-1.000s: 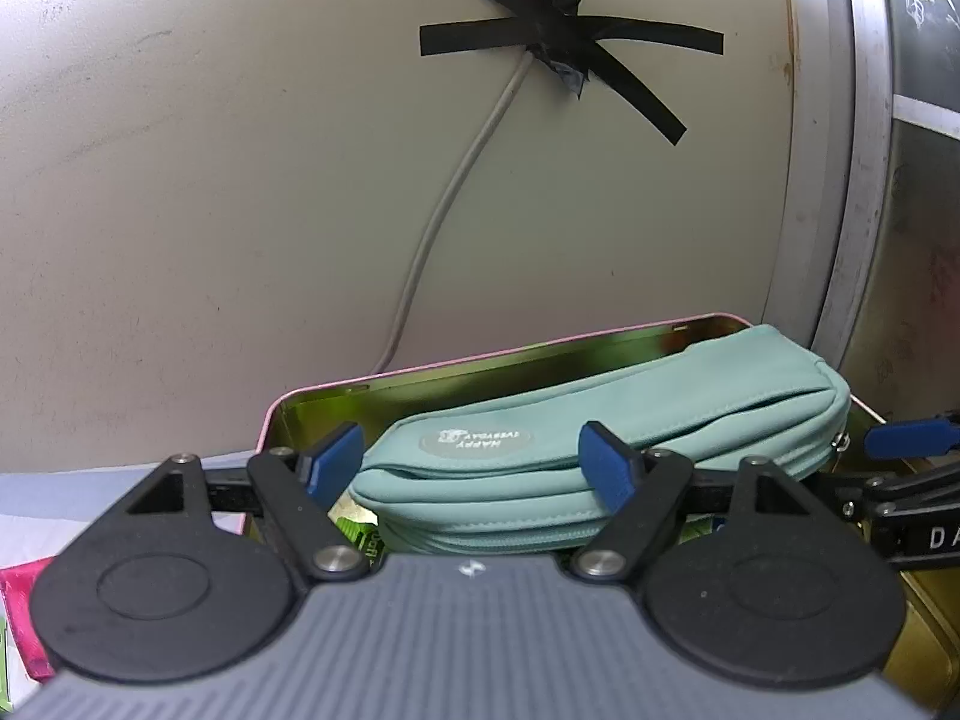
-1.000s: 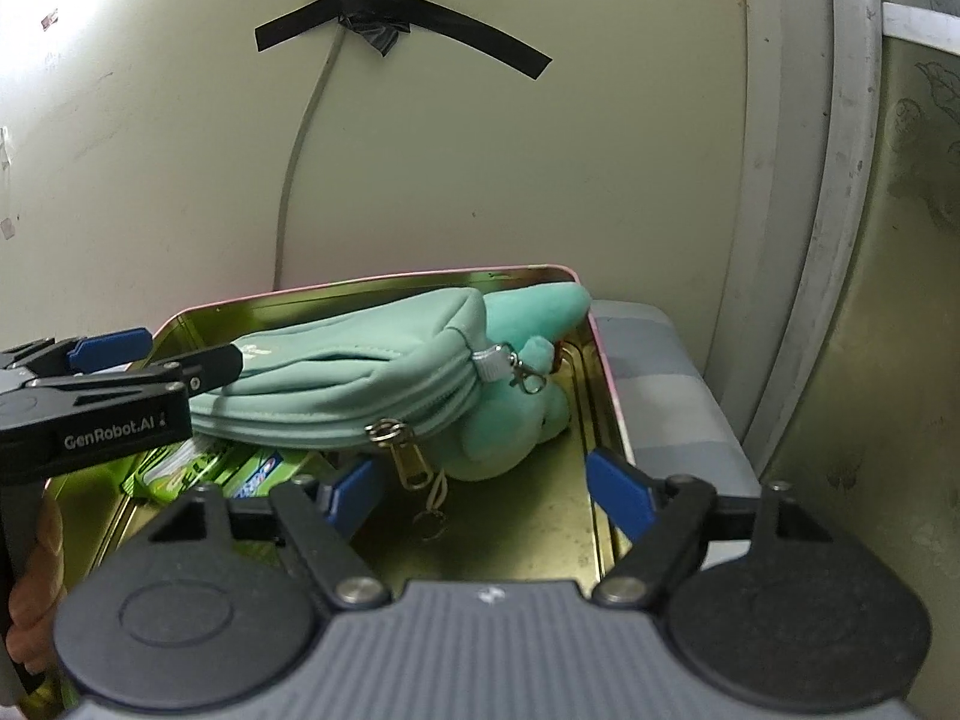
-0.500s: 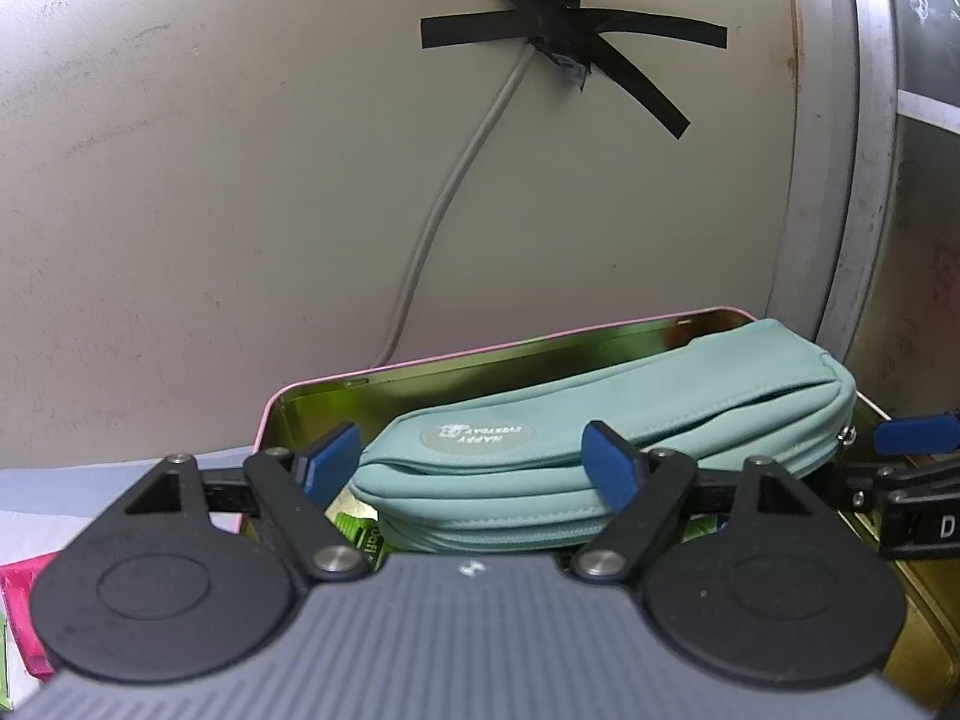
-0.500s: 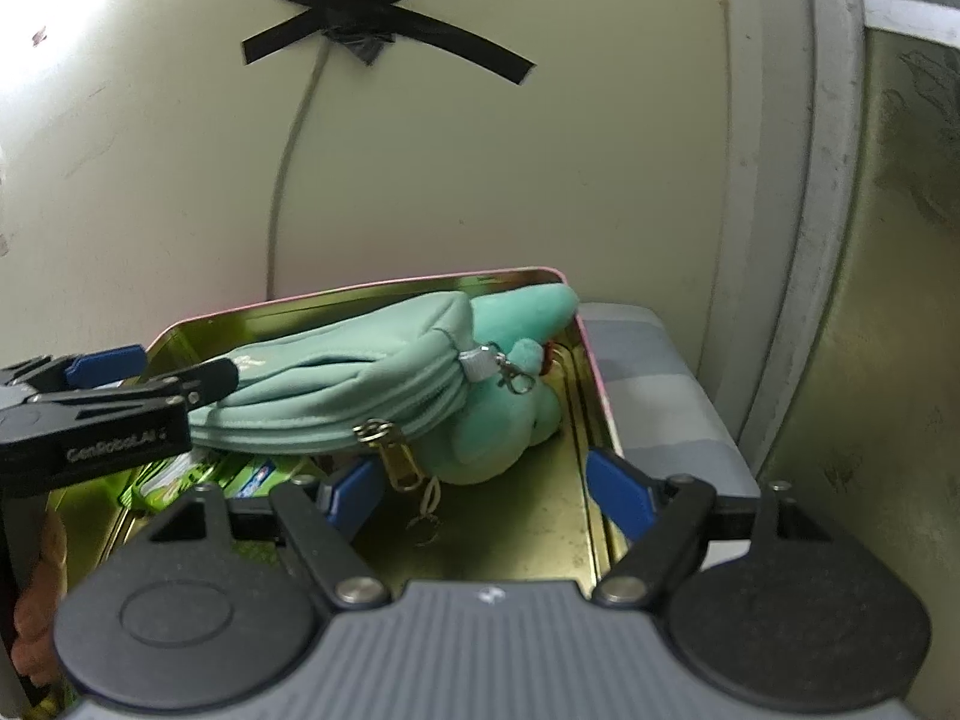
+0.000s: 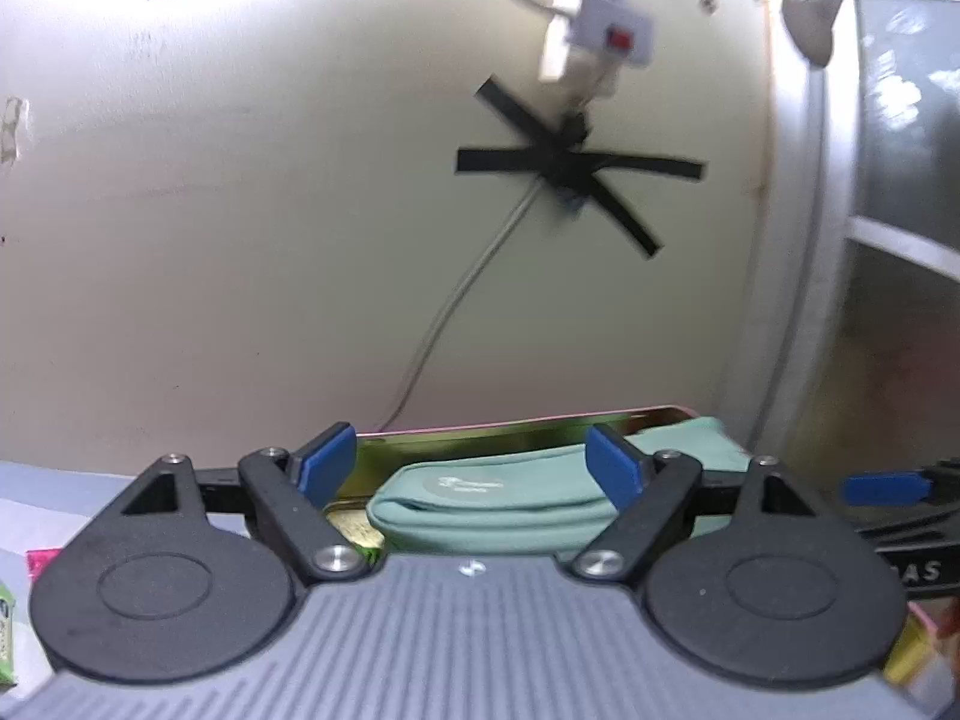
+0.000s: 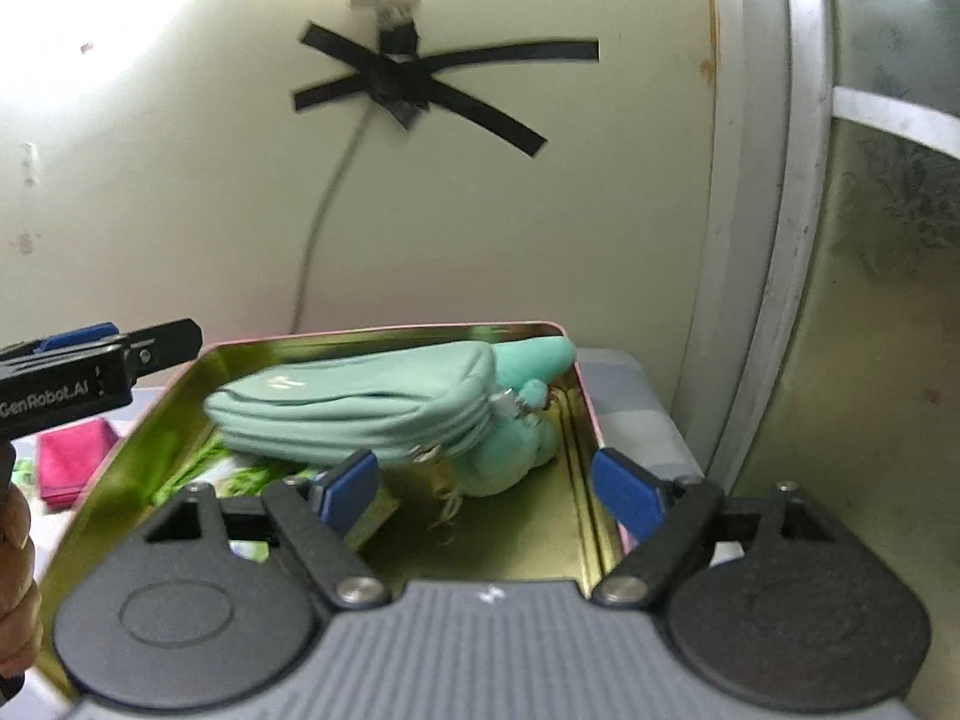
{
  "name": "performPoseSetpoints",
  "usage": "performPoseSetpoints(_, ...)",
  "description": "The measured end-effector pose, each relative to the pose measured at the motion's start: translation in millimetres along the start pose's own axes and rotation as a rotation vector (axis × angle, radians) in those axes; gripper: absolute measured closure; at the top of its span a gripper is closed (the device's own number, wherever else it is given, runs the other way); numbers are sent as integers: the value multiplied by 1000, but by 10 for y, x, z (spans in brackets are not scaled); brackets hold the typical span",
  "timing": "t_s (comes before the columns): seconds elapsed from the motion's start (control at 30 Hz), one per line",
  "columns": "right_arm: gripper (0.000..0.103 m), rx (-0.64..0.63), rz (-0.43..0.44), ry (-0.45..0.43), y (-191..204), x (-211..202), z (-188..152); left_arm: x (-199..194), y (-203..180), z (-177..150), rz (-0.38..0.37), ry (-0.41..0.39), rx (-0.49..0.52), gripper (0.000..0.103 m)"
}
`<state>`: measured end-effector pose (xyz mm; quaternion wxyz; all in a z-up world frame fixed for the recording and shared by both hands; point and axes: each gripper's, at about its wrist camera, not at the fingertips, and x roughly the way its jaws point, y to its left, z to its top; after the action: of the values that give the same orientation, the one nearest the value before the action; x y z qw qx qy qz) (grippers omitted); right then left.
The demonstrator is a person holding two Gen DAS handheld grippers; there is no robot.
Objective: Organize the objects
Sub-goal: 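Move the left gripper back toward the green box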
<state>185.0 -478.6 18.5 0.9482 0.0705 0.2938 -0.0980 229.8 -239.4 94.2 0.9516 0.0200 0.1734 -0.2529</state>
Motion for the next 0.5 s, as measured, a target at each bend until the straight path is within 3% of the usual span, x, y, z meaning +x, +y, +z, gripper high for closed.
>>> performPoseSetpoints(0.2,21,27,47,-114,233,-612,-296,-605,-3,-108,-46,6,34,18)
performPoseSetpoints(0.37,15,62,128,-224,573,-1182,-745,-973,122,-346,-50,47,44,18)
performPoseSetpoints(0.5,14,58,177,-232,895,-1400,-1186,-1182,371,-625,-20,90,29,17)
